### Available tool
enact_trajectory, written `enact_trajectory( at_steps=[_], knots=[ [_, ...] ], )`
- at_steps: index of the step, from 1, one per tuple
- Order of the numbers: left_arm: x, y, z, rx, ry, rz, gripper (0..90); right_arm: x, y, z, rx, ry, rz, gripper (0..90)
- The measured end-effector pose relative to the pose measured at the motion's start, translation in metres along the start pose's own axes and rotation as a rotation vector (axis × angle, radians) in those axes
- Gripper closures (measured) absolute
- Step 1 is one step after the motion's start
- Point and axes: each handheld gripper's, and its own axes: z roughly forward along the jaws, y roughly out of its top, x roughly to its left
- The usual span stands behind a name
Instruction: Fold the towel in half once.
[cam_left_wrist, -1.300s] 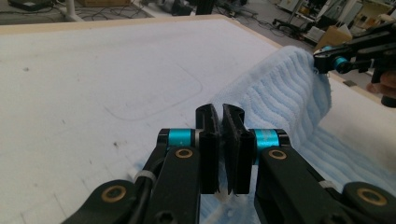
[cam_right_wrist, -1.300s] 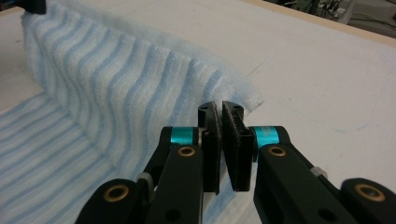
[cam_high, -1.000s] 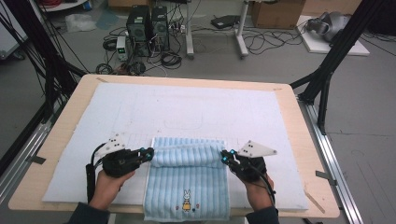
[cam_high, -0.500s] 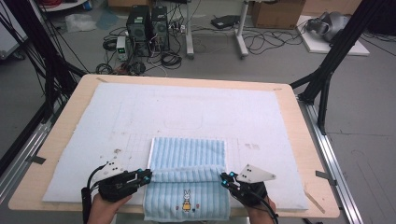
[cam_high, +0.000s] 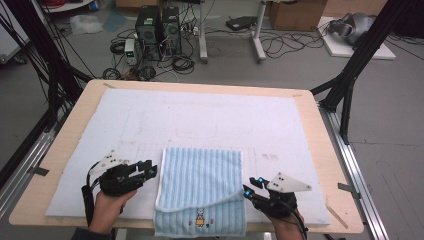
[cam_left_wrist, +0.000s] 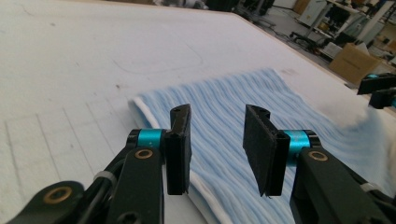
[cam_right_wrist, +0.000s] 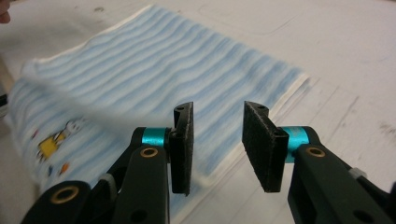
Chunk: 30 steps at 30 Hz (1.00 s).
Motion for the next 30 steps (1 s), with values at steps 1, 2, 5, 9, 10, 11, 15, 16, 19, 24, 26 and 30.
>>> enact_trajectory(
  at_steps=[1, 2, 5, 9, 10, 11, 15, 16, 19, 24, 26, 30],
  knots=[
    [0.002, 0.003, 0.003, -0.001, 0.005, -0.004, 61.5, -0.001, 0.004, 0.003, -0.006, -0.001, 0.004, 63.4],
    [0.005, 0.006, 0.006, 0.003, 0.007, -0.005, 61.2, -0.002, 0.007, 0.006, -0.007, -0.005, -0.001, 63.4],
    [0.013, 0.012, 0.017, 0.014, 0.017, -0.013, 60.9, -0.006, 0.014, 0.017, 0.005, -0.016, -0.006, 63.7],
    [0.024, 0.016, 0.034, 0.067, 0.028, -0.014, 60.2, -0.017, 0.013, 0.032, 0.03, -0.061, 0.026, 64.8],
    [0.026, 0.016, 0.038, 0.075, 0.028, -0.014, 59.8, -0.02, 0.012, 0.035, 0.035, -0.07, 0.031, 64.8],
    [0.028, 0.017, 0.042, 0.077, 0.04, -0.018, 59.7, -0.024, 0.012, 0.039, 0.044, -0.08, 0.045, 64.8],
    [0.036, 0.017, 0.06, 0.116, 0.068, -0.025, 56.7, -0.039, 0.015, 0.055, 0.077, -0.114, 0.096, 64.8],
    [0.037, 0.017, 0.065, 0.13, 0.077, -0.024, 55.2, -0.043, 0.017, 0.06, 0.088, -0.118, 0.112, 64.8],
    [0.041, 0.015, 0.081, 0.183, 0.093, -0.036, 51.4, -0.051, 0.022, 0.075, 0.122, -0.132, 0.128, 62.6],
    [0.043, 0.007, 0.096, 0.257, 0.119, -0.014, 49.7, -0.057, 0.029, 0.097, 0.18, -0.152, 0.135, 54.1],
    [0.04, 0.008, 0.098, 0.269, 0.115, 0.033, 56.0, -0.06, 0.029, 0.104, 0.2, -0.152, 0.145, 54.4],
    [0.039, 0.01, 0.101, 0.304, 0.091, 0.045, 84.5, -0.061, 0.029, 0.112, 0.233, -0.116, 0.135, 76.9]
  ],
)
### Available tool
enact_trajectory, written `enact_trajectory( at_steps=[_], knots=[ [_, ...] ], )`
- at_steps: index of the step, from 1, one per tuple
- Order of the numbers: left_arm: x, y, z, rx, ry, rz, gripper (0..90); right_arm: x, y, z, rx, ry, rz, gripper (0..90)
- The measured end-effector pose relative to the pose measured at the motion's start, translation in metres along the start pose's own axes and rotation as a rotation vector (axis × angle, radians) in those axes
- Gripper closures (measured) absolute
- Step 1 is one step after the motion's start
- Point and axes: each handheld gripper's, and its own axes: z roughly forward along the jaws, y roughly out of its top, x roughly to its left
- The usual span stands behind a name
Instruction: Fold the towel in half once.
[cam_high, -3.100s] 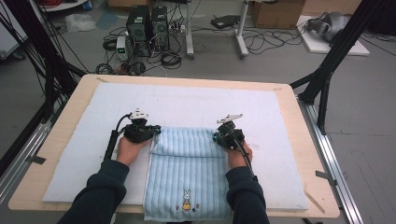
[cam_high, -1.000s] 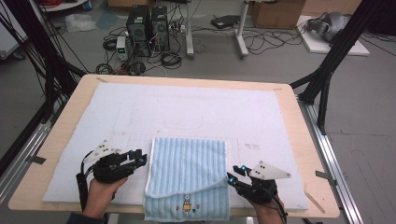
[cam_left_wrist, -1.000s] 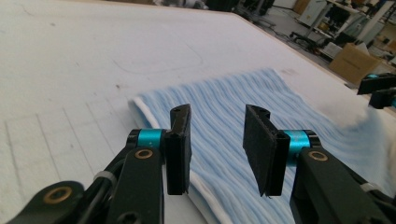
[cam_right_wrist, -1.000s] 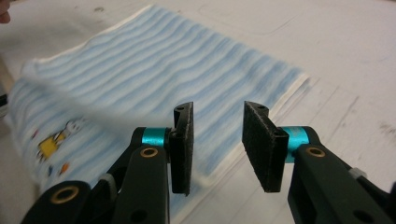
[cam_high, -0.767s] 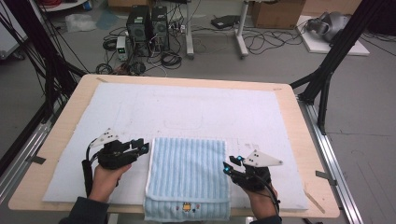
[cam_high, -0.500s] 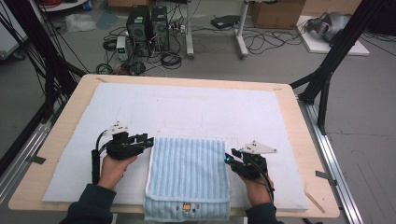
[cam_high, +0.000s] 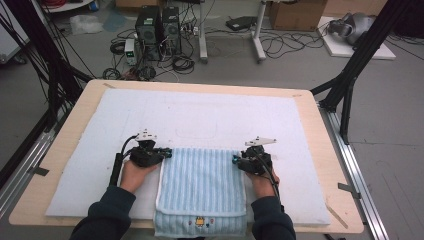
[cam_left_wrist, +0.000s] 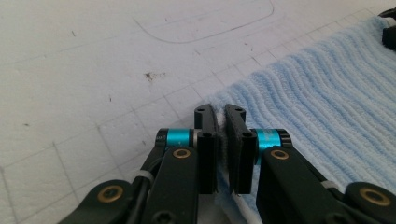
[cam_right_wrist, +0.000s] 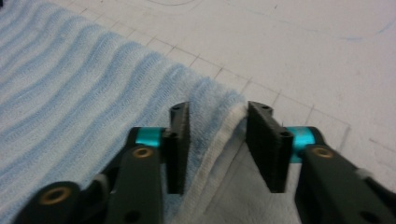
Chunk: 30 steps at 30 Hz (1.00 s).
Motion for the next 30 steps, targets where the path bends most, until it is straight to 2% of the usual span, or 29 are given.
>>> enact_trajectory(
  at_steps=[1, 2, 4, 5, 8, 10, 13, 15, 16, 22, 24, 28, 30],
  knots=[
    [0.001, 0.003, 0.001, 0.006, -0.002, -0.006, 84.8, -0.001, 0.001, 0.0, 0.01, 0.036, 0.007, 82.8],
    [0.002, 0.006, 0.001, -0.001, 0.0, -0.01, 85.0, 0.0, 0.003, 0.001, 0.016, 0.036, -0.007, 84.5],
    [0.004, 0.011, 0.001, -0.03, 0.001, -0.023, 85.0, 0.001, 0.007, 0.002, 0.028, 0.017, -0.04, 85.3],
    [0.006, 0.013, 0.002, -0.022, -0.001, -0.028, 85.1, 0.0, 0.009, 0.002, 0.02, 0.006, -0.04, 85.5],
    [0.014, 0.021, 0.006, -0.048, -0.009, -0.05, 85.1, -0.006, 0.013, 0.005, -0.018, -0.006, -0.023, 85.6],
    [0.019, 0.027, 0.008, -0.098, -0.011, -0.054, 85.0, -0.011, 0.018, 0.007, -0.042, -0.017, -0.006, 85.5],
    [0.028, 0.036, 0.015, -0.106, -0.012, -0.065, 85.0, -0.016, 0.028, 0.013, -0.063, -0.037, -0.01, 85.6],
    [0.032, 0.038, 0.017, -0.146, -0.011, -0.076, 85.0, -0.019, 0.034, 0.016, -0.073, -0.051, -0.009, 85.5],
    [0.035, 0.04, 0.019, -0.127, -0.012, -0.079, 85.0, -0.021, 0.037, 0.018, -0.076, -0.052, -0.005, 85.5],
    [0.044, 0.048, 0.022, -0.19, -0.004, -0.073, 85.0, -0.027, 0.052, 0.026, -0.106, -0.067, -0.017, 85.5],
    [0.048, 0.052, 0.025, -0.16, 0.003, -0.056, 85.0, -0.028, 0.057, 0.029, -0.101, -0.07, -0.02, 85.4],
    [0.053, 0.062, 0.03, -0.173, 0.016, -0.048, 85.0, -0.031, 0.065, 0.034, -0.099, -0.091, -0.028, 85.4],
    [0.057, 0.068, 0.032, -0.167, 0.014, -0.041, 85.0, -0.031, 0.067, 0.037, -0.12, -0.105, -0.028, 85.4]
  ],
)
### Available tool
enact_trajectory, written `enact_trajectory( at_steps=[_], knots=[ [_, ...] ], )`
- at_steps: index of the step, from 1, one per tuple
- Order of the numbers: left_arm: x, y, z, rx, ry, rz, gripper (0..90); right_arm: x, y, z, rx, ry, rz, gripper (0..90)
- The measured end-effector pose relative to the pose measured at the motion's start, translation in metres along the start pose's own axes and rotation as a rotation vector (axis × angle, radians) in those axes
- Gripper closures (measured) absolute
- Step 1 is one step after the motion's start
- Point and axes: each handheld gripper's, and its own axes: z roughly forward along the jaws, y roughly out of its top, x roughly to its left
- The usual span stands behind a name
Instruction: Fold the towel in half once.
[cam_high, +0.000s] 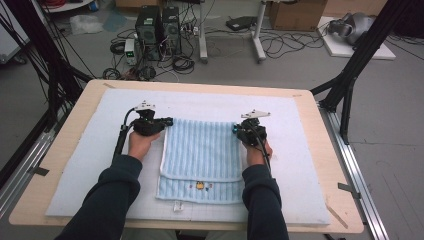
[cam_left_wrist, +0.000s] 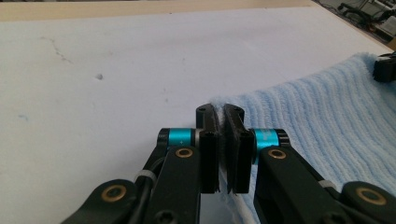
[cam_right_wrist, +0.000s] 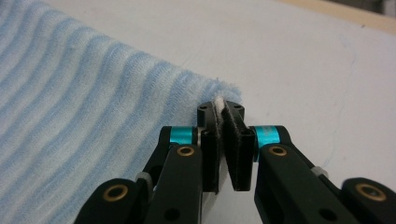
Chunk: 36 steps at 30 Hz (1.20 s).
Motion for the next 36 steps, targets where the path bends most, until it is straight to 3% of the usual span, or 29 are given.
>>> enact_trajectory(
  at_steps=[4, 8, 9, 12, 15, 19, 26, 29, 36],
  knots=[
    [0.003, 0.005, 0.003, -0.031, -0.002, 0.01, 84.9, -0.002, -0.002, 0.006, 0.0, -0.014, 0.013, 85.4],
    [0.004, 0.0, 0.006, -0.001, 0.004, 0.011, 83.6, -0.001, -0.002, 0.01, -0.002, -0.026, 0.001, 82.7],
    [0.004, 0.0, 0.005, 0.001, 0.014, 0.009, 79.9, 0.0, -0.003, 0.01, -0.001, -0.039, 0.004, 76.8],
    [0.005, 0.001, 0.002, 0.003, 0.019, -0.036, 54.7, -0.002, -0.002, 0.007, -0.016, -0.055, 0.037, 64.7],
    [0.001, 0.001, -0.004, 0.015, -0.001, -0.017, 49.1, -0.003, -0.001, -0.001, -0.028, -0.05, 0.033, 63.5],
    [-0.002, -0.006, -0.015, -0.017, -0.021, -0.046, 43.1, -0.001, -0.001, -0.014, -0.045, -0.029, 0.015, 62.5],
    [-0.013, -0.024, -0.032, -0.03, -0.08, -0.023, 37.9, 0.007, -0.006, -0.029, -0.055, 0.022, -0.023, 55.4],
    [-0.016, -0.03, -0.039, -0.034, -0.087, -0.022, 38.0, 0.01, -0.008, -0.034, -0.032, 0.042, -0.027, 49.7],
    [-0.019, -0.042, -0.056, -0.063, -0.108, -0.014, 36.1, 0.017, -0.015, -0.048, -0.059, 0.07, -0.041, 39.5]
  ],
)
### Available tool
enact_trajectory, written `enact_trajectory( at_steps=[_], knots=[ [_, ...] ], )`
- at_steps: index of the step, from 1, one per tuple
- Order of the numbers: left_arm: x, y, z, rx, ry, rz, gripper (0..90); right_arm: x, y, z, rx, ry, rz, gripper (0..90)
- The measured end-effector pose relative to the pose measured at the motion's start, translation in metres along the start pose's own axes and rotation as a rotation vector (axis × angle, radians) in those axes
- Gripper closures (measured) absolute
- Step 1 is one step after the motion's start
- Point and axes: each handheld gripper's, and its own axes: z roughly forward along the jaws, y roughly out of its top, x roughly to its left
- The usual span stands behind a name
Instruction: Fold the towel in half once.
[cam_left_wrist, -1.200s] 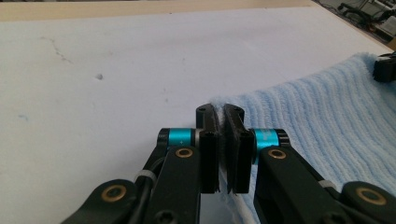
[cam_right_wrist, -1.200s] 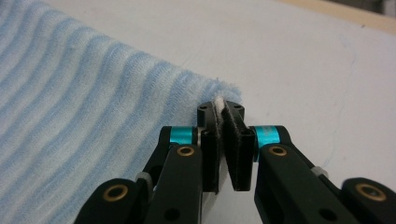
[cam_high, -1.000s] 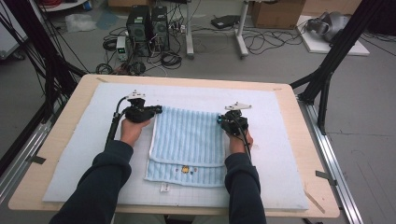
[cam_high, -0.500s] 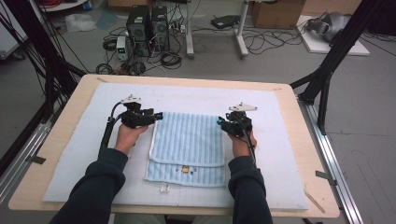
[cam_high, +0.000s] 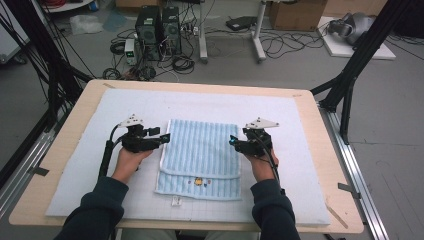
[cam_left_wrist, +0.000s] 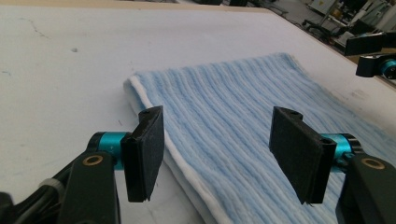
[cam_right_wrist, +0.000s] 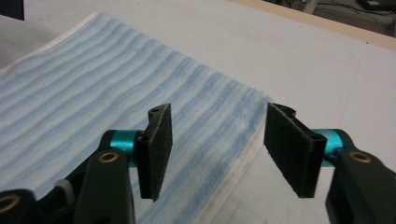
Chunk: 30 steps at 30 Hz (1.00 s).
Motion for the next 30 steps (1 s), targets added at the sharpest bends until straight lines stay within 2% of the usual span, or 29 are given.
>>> enact_trajectory(
  at_steps=[3, 6, 8, 12, 14, 19, 21, 23, 27, 30],
  knots=[
    [-0.005, -0.004, -0.006, -0.01, -0.009, 0.01, 36.4, 0.002, -0.006, -0.008, -0.007, 0.012, -0.007, 36.9],
    [-0.009, -0.008, -0.011, 0.003, -0.012, 0.02, 36.5, 0.003, -0.014, -0.016, -0.015, 0.015, -0.016, 34.6],
    [-0.01, -0.013, -0.014, 0.014, -0.01, 0.027, 36.6, 0.004, -0.021, -0.021, -0.009, 0.022, -0.004, 33.7],
    [-0.014, -0.024, -0.016, 0.045, -0.011, 0.033, 36.7, 0.009, -0.033, -0.027, 0.009, 0.033, -0.026, 40.2],
    [-0.016, -0.027, -0.018, 0.07, -0.006, 0.051, 37.9, 0.011, -0.039, -0.029, 0.015, 0.044, -0.033, 43.7],
    [-0.021, -0.032, -0.022, 0.095, -0.02, 0.065, 47.3, 0.019, -0.051, -0.033, 0.022, 0.075, -0.032, 47.4],
    [-0.023, -0.036, -0.025, 0.105, -0.029, 0.072, 50.3, 0.023, -0.055, -0.035, 0.028, 0.092, -0.042, 48.9],
    [-0.026, -0.038, -0.027, 0.116, -0.035, 0.077, 51.0, 0.028, -0.058, -0.038, 0.047, 0.095, -0.075, 50.1],
    [-0.032, -0.042, -0.03, 0.119, -0.041, 0.09, 51.4, 0.035, -0.064, -0.046, 0.058, 0.11, -0.105, 51.5],
    [-0.034, -0.043, -0.033, 0.109, -0.045, 0.092, 51.4, 0.036, -0.066, -0.051, 0.052, 0.119, -0.1, 52.5]
  ],
)
